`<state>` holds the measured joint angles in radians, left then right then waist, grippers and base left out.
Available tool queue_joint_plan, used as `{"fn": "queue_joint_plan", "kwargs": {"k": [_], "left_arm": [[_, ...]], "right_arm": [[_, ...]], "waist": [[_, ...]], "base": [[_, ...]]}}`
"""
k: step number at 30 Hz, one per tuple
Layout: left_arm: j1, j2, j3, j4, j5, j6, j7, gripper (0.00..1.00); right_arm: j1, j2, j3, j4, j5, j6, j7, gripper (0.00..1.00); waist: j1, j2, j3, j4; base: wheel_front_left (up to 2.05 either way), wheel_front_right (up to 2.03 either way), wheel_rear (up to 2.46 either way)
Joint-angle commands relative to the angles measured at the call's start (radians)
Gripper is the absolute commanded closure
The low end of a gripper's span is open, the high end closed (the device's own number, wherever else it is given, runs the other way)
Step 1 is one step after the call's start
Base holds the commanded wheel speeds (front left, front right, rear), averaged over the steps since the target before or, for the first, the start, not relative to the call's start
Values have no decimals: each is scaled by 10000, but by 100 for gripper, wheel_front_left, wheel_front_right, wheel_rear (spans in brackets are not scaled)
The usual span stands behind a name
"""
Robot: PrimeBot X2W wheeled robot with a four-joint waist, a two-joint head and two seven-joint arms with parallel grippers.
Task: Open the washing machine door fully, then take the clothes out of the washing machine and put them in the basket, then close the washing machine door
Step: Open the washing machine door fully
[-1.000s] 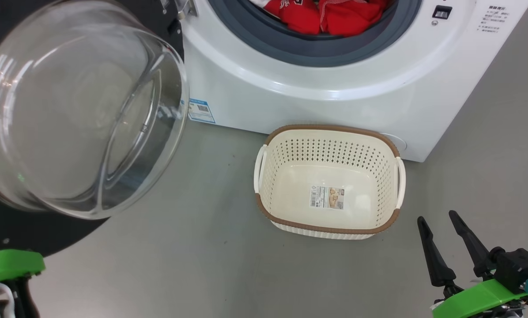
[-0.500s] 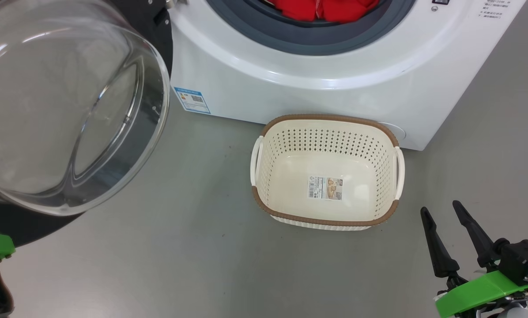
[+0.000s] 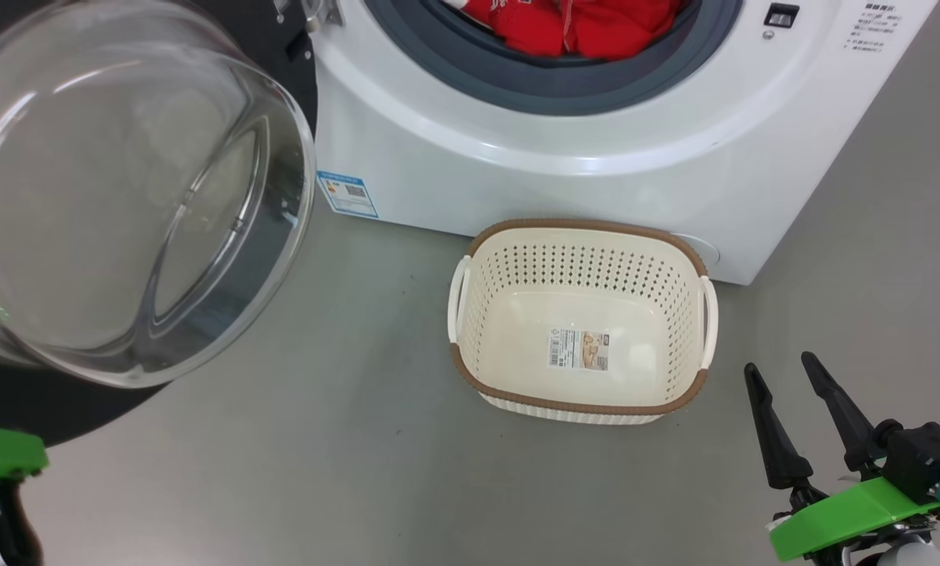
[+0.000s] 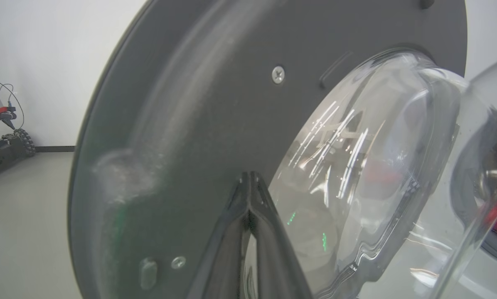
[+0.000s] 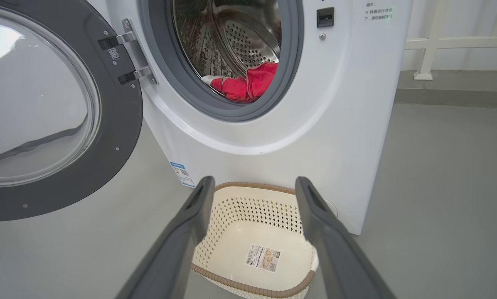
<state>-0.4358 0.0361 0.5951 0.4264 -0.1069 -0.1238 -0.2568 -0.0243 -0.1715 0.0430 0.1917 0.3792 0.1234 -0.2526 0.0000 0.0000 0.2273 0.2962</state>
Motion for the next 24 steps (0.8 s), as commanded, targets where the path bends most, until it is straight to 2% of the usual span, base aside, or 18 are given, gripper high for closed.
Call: {"fn": "queue_joint_plan", "kwargs": {"k": [1, 7, 8, 10, 14, 16, 19, 20, 24], "left_arm": [[347, 314, 82, -379, -83, -48, -49, 100], [1053, 202, -639, -886, -573, -65, -49, 100], [1193, 192, -753, -1003, -667, -65, -49, 89], [1469, 178, -951, -1243, -868, -66, -49, 75], [2035, 166, -1393, -1616, -1139, -67, -49, 64], [2279, 160, -1569, -1799, -1304, -67, -49, 54], [2668, 155, -1936, -2038, -1536, -68, -49, 7], [2795, 153, -2056, -2102, -1611, -68, -49, 0], [3138, 149, -2449, -2239, -1744, -68, -49, 0]], "right_arm": [[-134, -43, 242, -212, 10, 73, -92, 0], [-58, 83, 239, -161, -45, 73, -92, 0], [-46, 101, 245, -152, -54, 73, -92, 0], [-10, 140, 247, -139, -72, 73, -92, 0], [52, 198, 258, -119, -105, 73, -92, 0], [75, 216, 223, -125, -125, 73, -92, 0], [120, 245, 184, -114, -138, 73, -92, 0], [136, 255, 180, -112, -143, 73, -92, 0], [189, 283, 144, -107, -150, 73, -92, 0]], "waist": [[0, 0, -121, 23], [0, 0, -402, 39], [0, 0, -451, 32], [0, 0, -546, 13], [0, 0, -734, -70], [0, 0, -805, -121], [0, 0, -935, -213], [0, 0, -978, -252], [0, 0, -1084, -369]], "base": [[0, 0, 0], [0, 0, 0], [0, 0, 0], [0, 0, 0], [0, 0, 0], [0, 0, 0], [0, 0, 0], [0, 0, 0], [0, 0, 0]]}}
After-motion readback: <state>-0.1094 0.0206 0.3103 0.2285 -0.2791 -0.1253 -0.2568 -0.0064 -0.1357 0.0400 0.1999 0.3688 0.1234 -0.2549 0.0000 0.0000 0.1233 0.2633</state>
